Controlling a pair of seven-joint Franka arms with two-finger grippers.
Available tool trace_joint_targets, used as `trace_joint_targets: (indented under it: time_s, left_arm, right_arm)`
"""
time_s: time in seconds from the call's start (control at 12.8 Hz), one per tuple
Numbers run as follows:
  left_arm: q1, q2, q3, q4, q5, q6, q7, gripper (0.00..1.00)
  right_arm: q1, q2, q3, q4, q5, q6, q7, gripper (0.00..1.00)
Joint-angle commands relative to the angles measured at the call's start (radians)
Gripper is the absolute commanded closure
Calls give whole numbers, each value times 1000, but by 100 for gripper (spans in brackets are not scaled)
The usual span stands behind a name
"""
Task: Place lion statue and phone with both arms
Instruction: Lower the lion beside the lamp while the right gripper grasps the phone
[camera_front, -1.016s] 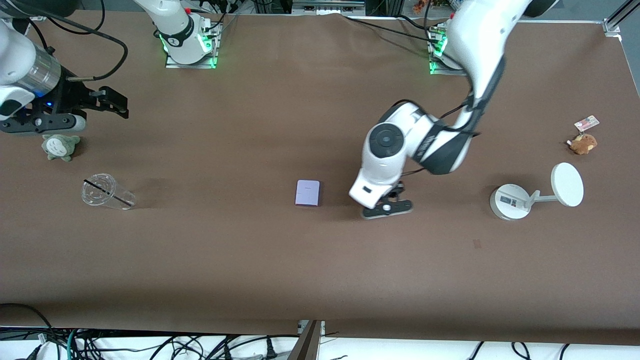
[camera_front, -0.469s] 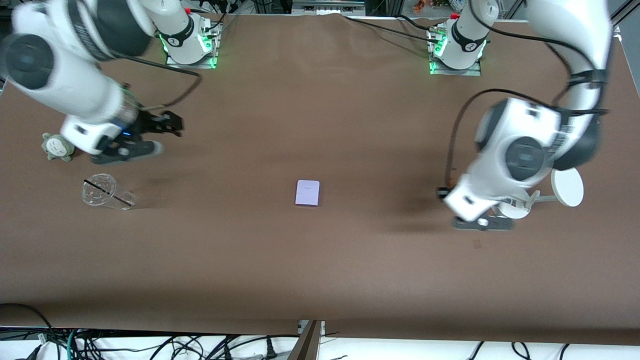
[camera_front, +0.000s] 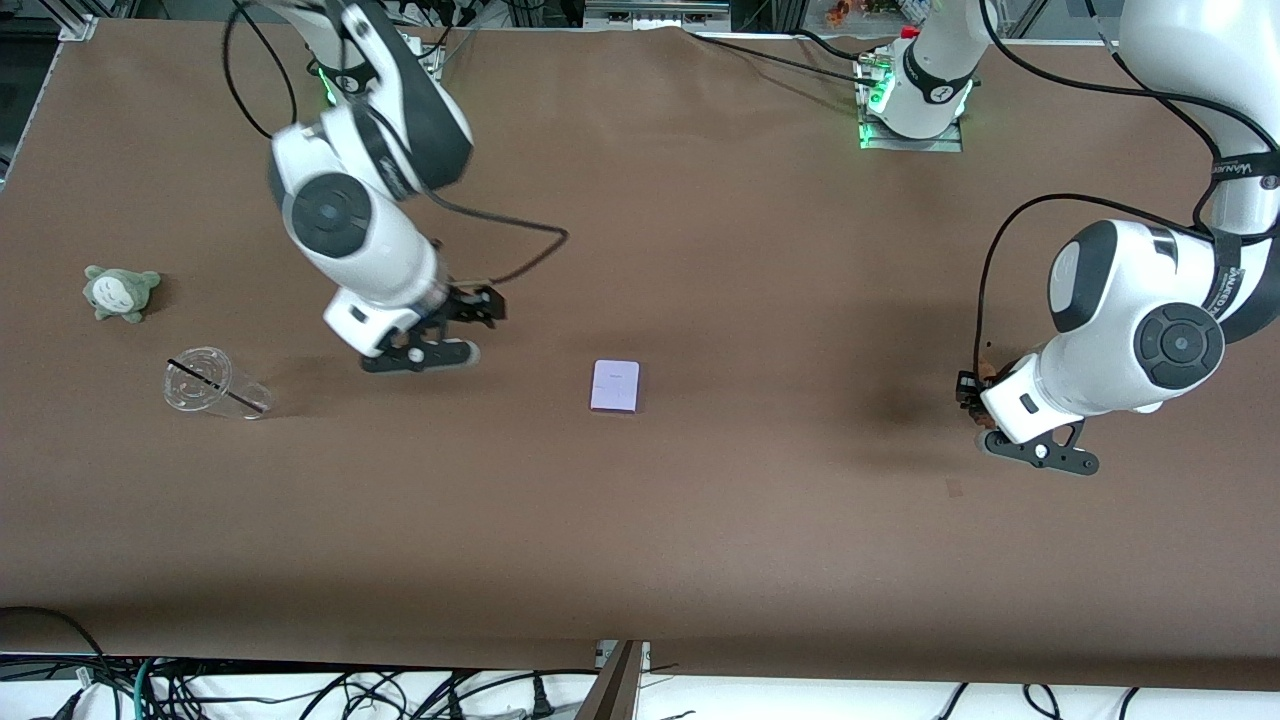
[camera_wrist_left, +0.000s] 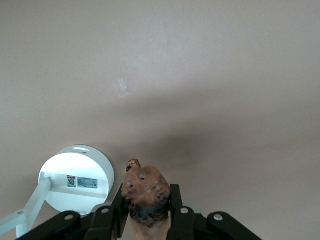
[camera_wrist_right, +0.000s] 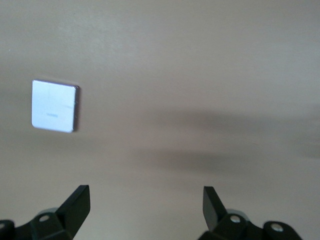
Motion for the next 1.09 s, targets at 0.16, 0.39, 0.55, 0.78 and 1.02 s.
trace_joint_targets:
  time_s: [0.16,0.39,0.55,0.78,1.02]
  left_arm:
    - [23,-26,-12,-221,-8,268,44,82]
    - [20,-8,-8,-304,18,369,50,81]
    - [29,8,-11,-322,46,404,40,81]
    - [36,23,-11,-379,49,513,36,80]
    - [36,35,-11,-382,49,521,36,59]
  right_arm:
    - [94,250,-7,233,-15,68,150,0]
    - [124,336,-7,257,-15,196,197,0]
    - [142,379,-10,255,-16,283,238,0]
    - [171,444,-16,258,-25,404,296,0]
    - [187,490,-16,273,-45,444,342,0]
